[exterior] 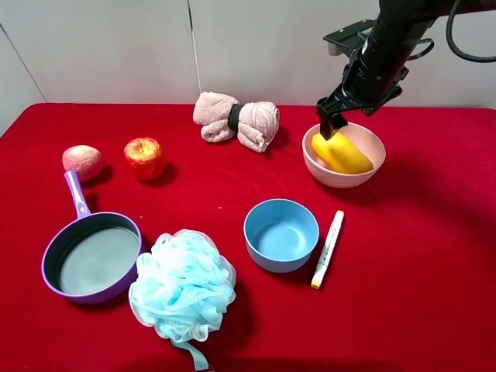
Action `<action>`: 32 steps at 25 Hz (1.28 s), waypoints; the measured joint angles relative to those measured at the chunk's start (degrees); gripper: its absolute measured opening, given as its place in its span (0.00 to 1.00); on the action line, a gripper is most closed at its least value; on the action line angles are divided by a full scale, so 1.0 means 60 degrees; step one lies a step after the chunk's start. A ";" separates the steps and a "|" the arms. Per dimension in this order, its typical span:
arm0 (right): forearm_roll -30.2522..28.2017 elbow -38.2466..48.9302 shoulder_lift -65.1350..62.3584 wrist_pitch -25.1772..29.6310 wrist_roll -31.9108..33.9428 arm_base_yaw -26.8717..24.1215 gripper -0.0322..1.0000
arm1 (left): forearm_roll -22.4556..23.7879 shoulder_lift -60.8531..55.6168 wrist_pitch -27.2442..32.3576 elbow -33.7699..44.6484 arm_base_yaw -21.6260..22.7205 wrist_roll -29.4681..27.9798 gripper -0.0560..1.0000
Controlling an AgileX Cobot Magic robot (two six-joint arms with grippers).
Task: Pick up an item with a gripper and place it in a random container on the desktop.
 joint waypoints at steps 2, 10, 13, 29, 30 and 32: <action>0.0000 0.0000 0.0000 0.0000 0.0000 0.0000 0.70 | 0.0000 0.0000 0.0000 0.0000 0.0000 0.0000 0.99; 0.0000 0.0000 -0.0046 0.0009 0.0012 0.0000 0.70 | 0.0000 0.0000 0.0000 0.0000 0.0000 0.0000 0.99; 0.0000 0.0000 -0.0249 0.0084 0.0031 0.0000 0.70 | 0.0000 0.0000 0.0000 0.0000 0.0000 0.0000 0.99; 0.0380 0.0000 -0.2210 0.3327 0.0222 0.0000 0.70 | 0.0000 0.0000 0.0000 0.0000 0.0000 0.0000 0.99; 0.0492 0.0000 -0.2355 0.3521 0.0222 0.0000 0.70 | 0.0000 0.0000 0.0000 0.0000 0.0000 0.0000 0.99; 0.0738 0.0000 -0.2610 0.3657 0.0222 0.0000 0.70 | 0.0000 0.0000 0.0000 0.0000 0.0000 0.0000 0.99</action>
